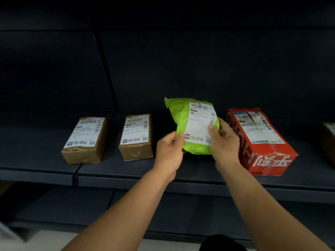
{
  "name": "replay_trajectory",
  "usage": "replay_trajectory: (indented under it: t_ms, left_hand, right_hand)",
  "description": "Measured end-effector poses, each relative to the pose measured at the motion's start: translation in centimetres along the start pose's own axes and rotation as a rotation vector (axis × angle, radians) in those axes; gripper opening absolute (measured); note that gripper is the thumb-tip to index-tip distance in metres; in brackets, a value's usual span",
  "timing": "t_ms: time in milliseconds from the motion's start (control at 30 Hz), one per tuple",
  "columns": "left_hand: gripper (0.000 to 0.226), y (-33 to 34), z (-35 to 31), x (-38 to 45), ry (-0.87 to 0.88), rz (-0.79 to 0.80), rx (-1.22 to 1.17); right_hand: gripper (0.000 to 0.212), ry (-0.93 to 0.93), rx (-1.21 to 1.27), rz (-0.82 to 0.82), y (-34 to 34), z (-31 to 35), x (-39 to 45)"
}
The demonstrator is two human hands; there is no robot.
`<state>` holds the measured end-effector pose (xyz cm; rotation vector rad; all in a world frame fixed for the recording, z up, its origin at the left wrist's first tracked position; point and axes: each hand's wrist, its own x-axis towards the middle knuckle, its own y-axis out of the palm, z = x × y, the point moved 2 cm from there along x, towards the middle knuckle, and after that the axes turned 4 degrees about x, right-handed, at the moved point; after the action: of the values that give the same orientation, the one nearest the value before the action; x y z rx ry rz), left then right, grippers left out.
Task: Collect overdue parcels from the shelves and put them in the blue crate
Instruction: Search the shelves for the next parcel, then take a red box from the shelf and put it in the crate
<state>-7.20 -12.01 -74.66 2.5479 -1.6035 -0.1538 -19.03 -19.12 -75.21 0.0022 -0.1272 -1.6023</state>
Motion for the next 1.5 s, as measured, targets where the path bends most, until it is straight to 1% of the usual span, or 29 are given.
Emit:
replay_trajectory:
  t_ms: [100,200,333,467,533,633,733,900,967,1067,1133,1200,1333,1433,1500]
  left_hand:
    - [0.023,0.0,0.4,0.2,-0.025,-0.006,0.031]
    - [0.018,-0.1,1.2,0.9,-0.042,-0.042,0.208]
    - [0.052,-0.3,1.9,1.7,-0.082,-0.062,0.478]
    - [0.069,0.4,0.6,1.2,0.001,-0.067,0.604]
    - [0.073,1.0,-0.5,0.9,0.063,-0.092,0.659]
    - [0.07,2.5,-2.2,0.5,0.184,-0.086,0.623]
    - [0.064,4.5,-3.5,0.2,0.231,-0.039,0.542]
    - [0.061,8.6,-3.6,-0.4,0.184,0.123,0.373]
    - [0.06,10.2,-3.1,-0.6,0.148,0.197,0.343]
    - [0.057,12.1,-2.0,-1.1,0.088,0.287,0.31]
    - [0.055,13.0,-1.2,-1.2,0.055,0.317,0.296]
    - [0.057,13.6,-0.2,-1.3,0.005,0.322,0.299]
    - [0.068,13.8,1.7,-1.0,-0.113,0.306,0.328]
    - [0.061,14.0,2.4,-1.2,-0.165,0.334,0.288]
    - [0.053,14.1,2.7,-1.3,-0.172,0.351,0.271]
  right_hand:
    - [0.035,0.005,-0.027,-0.022,-0.2,-0.2,0.0]
    - [0.048,0.042,-0.105,-0.005,-0.3,-0.3,0.2]
    - [0.055,0.106,-0.244,0.094,0.1,-0.5,0.0]
    - [0.058,0.057,-0.34,0.1,0.1,0.4,-0.4]
    - [0.059,0.009,-0.361,0.084,0.0,1.4,-0.3]
    - [0.059,-0.067,-0.357,0.056,-0.4,3.3,0.0]
    - [0.055,-0.137,-0.362,0.017,-1.3,5.4,0.1]
    - [0.05,-0.229,-0.369,-0.088,-4.5,8.1,0.8]
    - [0.05,-0.229,-0.379,-0.128,-6.4,8.6,1.3]
    - [0.05,-0.18,-0.382,-0.153,-9.2,8.4,2.3]
    - [0.05,-0.129,-0.39,-0.157,-10.8,7.7,2.7]
    - [0.051,-0.067,-0.412,-0.164,-12.2,6.9,2.9]
    - [0.056,0.049,-0.45,-0.148,-14.4,5.8,3.4]
    - [0.059,0.151,-0.442,-0.126,-15.2,4.8,3.8]
    - [0.057,0.239,-0.372,-0.1,-15.4,4.1,3.7]
